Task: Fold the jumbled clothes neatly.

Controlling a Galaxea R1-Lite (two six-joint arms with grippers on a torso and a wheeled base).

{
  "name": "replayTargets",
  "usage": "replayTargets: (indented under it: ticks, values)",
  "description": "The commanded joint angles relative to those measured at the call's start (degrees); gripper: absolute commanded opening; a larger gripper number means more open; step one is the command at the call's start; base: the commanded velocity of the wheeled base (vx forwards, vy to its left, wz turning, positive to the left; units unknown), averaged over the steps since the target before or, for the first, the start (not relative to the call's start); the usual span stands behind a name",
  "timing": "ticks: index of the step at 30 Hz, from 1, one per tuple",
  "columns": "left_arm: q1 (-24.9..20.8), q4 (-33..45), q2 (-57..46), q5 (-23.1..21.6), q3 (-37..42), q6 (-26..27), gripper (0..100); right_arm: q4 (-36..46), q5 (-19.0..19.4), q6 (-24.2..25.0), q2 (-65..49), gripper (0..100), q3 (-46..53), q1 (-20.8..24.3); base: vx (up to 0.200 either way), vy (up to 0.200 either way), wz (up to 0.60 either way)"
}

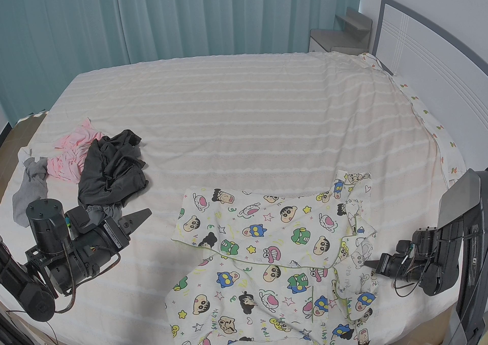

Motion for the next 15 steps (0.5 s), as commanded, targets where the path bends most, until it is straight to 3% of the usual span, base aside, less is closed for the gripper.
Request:
replayTargets:
  ticks: [1, 15]
  values:
    - [0.0, 0.0, 0.1, 0.0, 0.1, 0.0, 100, -0.9, 0.0, 0.0, -1.2, 0, 0.7, -0.3, 0.000, 0.000, 0.00]
    - [0.0, 0.0, 0.0, 0.1, 0.1, 0.1, 100, -0.9, -0.1, 0.1, -10.7, 0, 3.0, -6.1, 0.000, 0.000, 0.00]
